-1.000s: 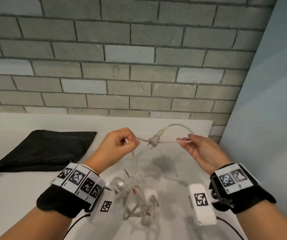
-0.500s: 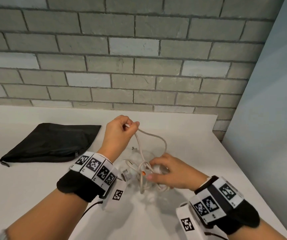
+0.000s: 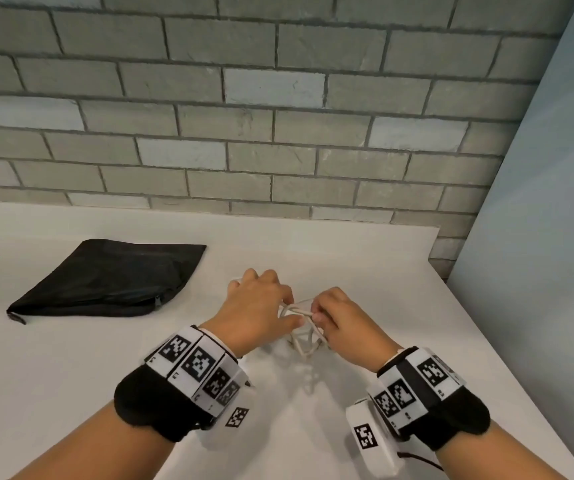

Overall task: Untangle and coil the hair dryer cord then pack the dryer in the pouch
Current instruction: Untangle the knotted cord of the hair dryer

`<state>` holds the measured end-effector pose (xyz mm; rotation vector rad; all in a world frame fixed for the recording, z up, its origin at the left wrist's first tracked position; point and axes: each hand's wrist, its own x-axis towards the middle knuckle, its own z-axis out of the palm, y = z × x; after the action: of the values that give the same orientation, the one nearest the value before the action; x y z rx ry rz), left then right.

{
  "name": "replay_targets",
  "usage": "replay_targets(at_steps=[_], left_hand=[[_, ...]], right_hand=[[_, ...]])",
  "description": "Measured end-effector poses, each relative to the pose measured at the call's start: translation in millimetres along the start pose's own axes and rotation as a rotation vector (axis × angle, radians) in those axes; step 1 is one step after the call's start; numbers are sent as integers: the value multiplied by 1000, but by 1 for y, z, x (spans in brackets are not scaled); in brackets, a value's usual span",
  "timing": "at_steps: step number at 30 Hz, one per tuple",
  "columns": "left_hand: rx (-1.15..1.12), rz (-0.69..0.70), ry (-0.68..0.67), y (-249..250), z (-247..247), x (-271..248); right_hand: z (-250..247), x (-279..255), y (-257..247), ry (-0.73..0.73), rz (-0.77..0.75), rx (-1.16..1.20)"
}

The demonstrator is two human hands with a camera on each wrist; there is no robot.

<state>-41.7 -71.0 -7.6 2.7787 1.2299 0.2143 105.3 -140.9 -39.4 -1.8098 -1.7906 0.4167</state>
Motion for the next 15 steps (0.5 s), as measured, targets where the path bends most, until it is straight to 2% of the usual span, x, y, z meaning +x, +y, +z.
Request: replay_targets(at_steps=[3, 6, 10, 12, 13, 15], left_hand=[[-77, 23, 4, -7, 1, 0], [-162, 15, 3, -16, 0, 4], [-409, 21, 87, -21, -2, 6], [-545, 52, 68, -18, -4, 5], [-597, 60, 51, -16, -5, 4], [-639, 58, 62, -13, -4, 6]], right_hand=[[-2, -1, 1, 57, -50, 185], [-5, -3, 5, 103, -36, 403], [-6, -6, 12, 122, 75, 826], [-7, -8, 15, 102, 146, 981], [-8, -9, 16, 103, 157, 947], [-14, -10, 16, 156, 91, 600]])
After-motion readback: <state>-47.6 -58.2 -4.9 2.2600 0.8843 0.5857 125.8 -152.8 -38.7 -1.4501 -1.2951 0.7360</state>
